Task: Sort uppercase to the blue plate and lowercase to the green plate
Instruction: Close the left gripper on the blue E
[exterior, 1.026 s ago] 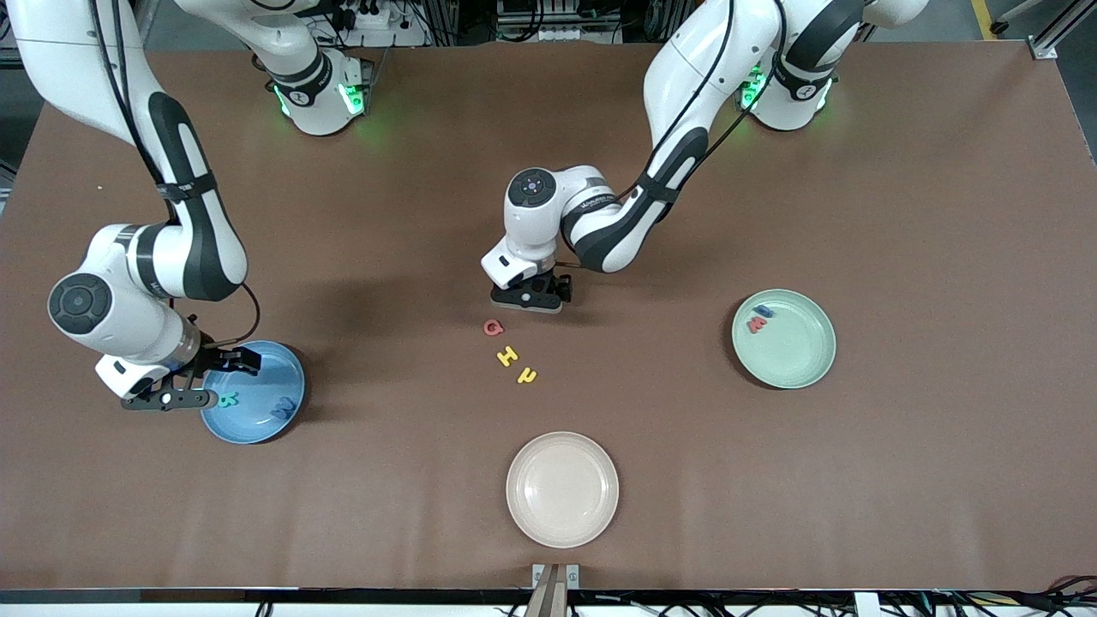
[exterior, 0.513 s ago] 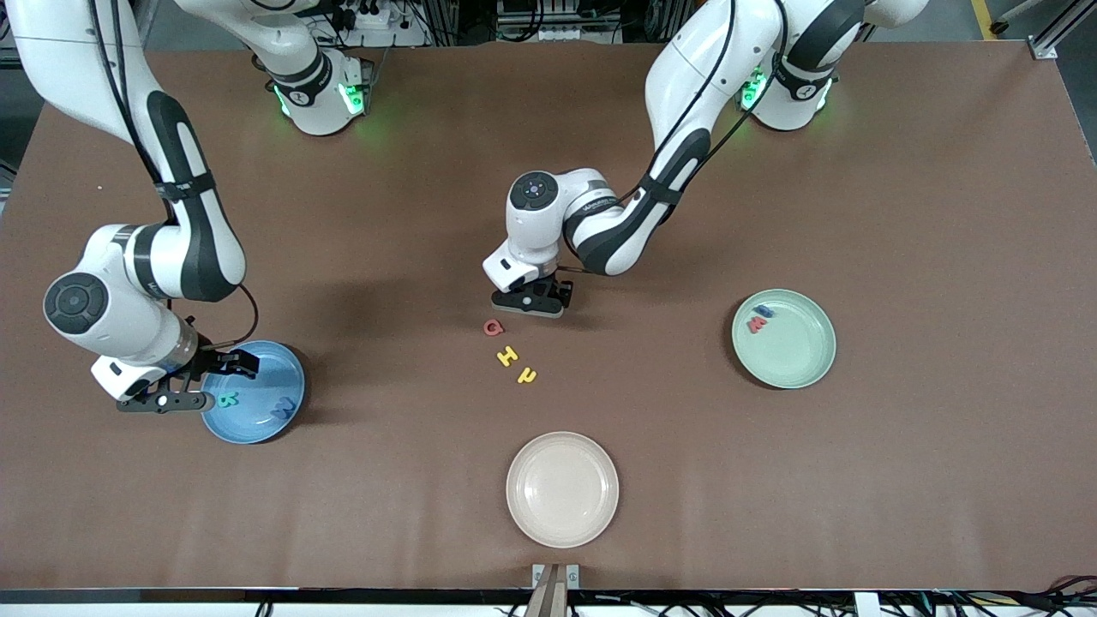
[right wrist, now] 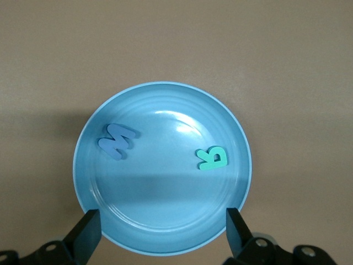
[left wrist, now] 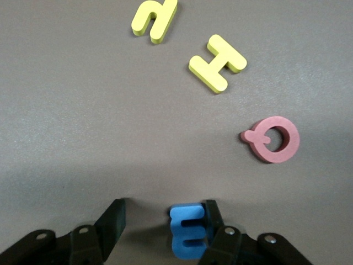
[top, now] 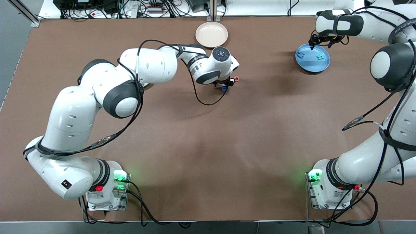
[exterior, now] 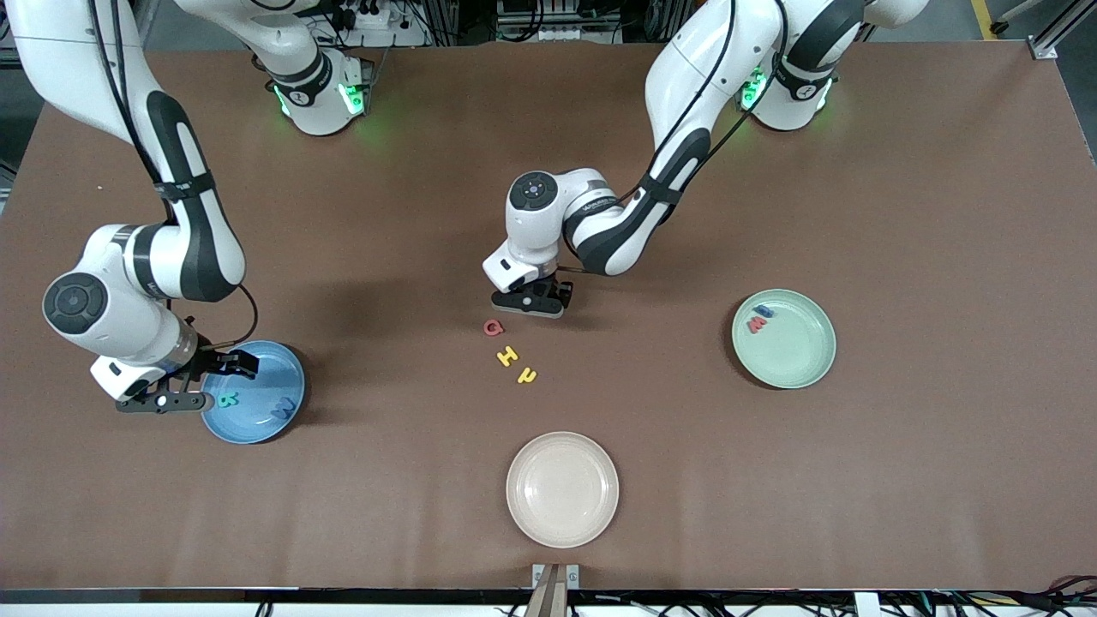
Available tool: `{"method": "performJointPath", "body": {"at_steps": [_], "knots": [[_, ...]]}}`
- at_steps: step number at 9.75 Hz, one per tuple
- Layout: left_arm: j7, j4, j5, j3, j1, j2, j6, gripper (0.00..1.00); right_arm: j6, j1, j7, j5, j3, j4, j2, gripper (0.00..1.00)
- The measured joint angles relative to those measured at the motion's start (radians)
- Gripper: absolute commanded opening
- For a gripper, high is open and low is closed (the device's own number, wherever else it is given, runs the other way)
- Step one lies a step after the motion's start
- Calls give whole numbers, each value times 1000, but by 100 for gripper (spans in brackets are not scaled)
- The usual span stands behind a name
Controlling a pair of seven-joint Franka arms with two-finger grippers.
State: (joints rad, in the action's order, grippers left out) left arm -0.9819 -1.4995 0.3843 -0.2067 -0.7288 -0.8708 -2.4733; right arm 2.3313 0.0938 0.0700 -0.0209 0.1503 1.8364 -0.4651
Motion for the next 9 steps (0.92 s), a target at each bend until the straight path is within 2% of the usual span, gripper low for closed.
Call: {"method": "performJointPath", "body": {"at_steps": [3,4,6,8,9], "knots": [[-3,5,-86,-2,-5,0,0,64,0,0,0,0,0,0,0,100],[-5,5,-99,-3,-7,0,0,58,0,0,0,0,0,0,0,100],[-6,5,-100,-3,-7,0,3,53,0,0,0,0,0,-3,0,100],[-6,5,-100,-1,-7,0,4,39,-3,0,0,0,0,-8,0,100],[-5,6,-100,-2,-7,-1,3,37,-3,0,0,0,0,-8,0,100]]}}
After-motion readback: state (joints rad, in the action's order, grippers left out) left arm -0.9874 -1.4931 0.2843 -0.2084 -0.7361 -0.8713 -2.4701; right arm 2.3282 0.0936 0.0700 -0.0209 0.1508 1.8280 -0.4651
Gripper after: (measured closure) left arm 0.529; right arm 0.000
